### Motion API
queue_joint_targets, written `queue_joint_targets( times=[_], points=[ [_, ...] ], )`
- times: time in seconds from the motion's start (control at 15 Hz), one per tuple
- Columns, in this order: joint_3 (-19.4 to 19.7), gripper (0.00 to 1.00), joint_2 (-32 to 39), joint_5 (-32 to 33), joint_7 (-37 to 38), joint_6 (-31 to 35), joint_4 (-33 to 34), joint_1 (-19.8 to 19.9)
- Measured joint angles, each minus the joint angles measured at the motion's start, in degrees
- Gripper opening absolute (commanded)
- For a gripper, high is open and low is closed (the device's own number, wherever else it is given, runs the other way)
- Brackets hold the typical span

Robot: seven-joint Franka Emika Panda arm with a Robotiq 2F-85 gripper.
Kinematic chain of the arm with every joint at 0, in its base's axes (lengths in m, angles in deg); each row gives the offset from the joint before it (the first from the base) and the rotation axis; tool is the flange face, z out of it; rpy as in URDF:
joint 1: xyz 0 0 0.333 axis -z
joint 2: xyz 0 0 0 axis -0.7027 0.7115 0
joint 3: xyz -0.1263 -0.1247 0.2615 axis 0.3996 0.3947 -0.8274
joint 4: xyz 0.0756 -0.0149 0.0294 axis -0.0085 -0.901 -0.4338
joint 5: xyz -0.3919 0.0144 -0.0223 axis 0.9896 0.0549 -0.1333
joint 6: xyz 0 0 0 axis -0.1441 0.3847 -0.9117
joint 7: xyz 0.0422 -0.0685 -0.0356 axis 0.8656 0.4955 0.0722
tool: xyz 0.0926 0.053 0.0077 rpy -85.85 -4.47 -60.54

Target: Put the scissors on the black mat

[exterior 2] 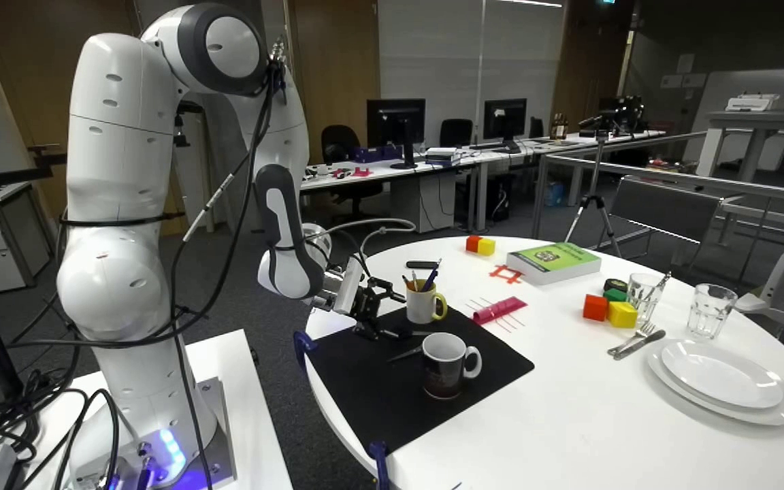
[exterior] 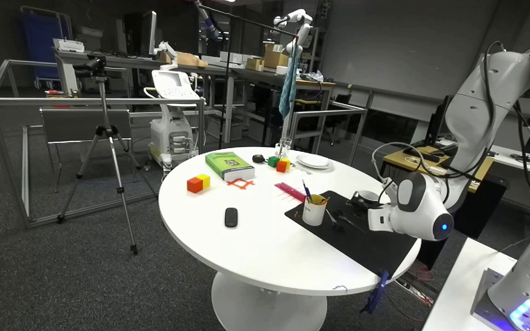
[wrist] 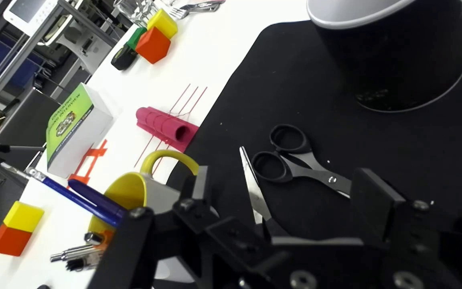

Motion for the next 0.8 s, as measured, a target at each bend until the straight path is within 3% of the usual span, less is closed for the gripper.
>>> queue_joint_targets(
  times=[0.27, 0.8],
  points=[
    [0.0, 0.99, -0.3, -0.2, -0.1, 3.5, 0.6, 0.4],
    [1.1, 1.00, -4.8, -1.7, -3.2, 18.7, 2.9, 3.8]
  ],
)
